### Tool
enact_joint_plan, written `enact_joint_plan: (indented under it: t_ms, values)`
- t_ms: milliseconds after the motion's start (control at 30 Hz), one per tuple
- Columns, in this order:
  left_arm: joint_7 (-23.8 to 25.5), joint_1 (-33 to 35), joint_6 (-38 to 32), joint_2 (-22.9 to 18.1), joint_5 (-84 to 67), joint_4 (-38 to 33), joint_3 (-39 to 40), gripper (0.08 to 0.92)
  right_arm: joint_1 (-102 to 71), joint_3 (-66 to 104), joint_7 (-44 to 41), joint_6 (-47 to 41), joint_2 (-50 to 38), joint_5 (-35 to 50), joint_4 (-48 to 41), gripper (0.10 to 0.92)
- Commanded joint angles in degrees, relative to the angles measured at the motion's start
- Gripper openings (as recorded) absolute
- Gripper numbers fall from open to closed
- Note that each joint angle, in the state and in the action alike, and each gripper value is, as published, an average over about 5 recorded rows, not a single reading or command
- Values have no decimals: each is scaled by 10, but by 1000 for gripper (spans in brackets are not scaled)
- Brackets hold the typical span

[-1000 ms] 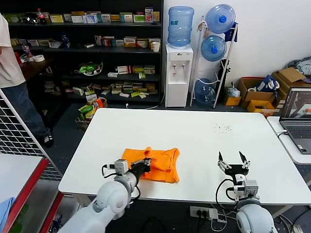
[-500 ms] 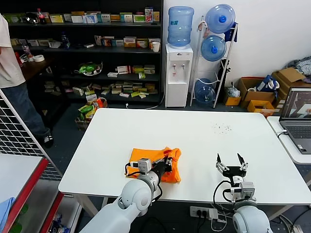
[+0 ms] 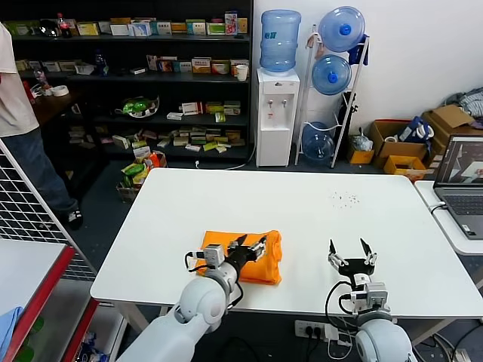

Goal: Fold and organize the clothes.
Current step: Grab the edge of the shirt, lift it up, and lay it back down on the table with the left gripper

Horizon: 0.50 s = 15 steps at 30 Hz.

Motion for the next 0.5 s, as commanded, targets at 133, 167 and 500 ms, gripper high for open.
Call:
enact_joint_plan:
  t_ms: [133,167,500]
  values:
    - [126,47,44,199,15,-40,-80,787,-2,-9,-14,6,-14,6,-5,823]
    - [136,49,49,206,14,-37,-86,805,-2,-10,-16,6,-15,6,-5,823]
    - [202,24,96,189,-44,28,-97,823,-7,-10,-26,8,-16,3,-8,823]
